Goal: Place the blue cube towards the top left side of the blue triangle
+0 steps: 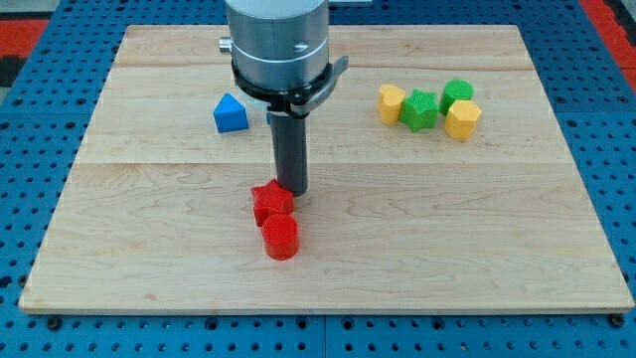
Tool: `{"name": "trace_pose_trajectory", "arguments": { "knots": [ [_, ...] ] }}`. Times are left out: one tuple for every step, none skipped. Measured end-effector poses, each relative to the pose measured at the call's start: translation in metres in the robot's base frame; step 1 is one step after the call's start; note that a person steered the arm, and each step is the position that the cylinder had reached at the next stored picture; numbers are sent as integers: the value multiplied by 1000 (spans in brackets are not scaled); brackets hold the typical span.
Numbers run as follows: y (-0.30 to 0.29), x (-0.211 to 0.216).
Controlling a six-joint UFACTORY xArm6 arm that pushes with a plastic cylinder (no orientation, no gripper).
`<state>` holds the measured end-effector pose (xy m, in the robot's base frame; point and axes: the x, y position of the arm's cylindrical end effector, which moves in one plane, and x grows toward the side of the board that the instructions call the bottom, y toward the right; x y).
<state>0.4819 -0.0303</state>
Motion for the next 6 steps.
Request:
{"name": "trace_pose_trajectory", "arguments": {
  "knots": [
    [18,-54],
    [24,-98],
    [26,-113],
    [0,-126],
    [-58,-138],
    [-109,-138]
  ]
}}
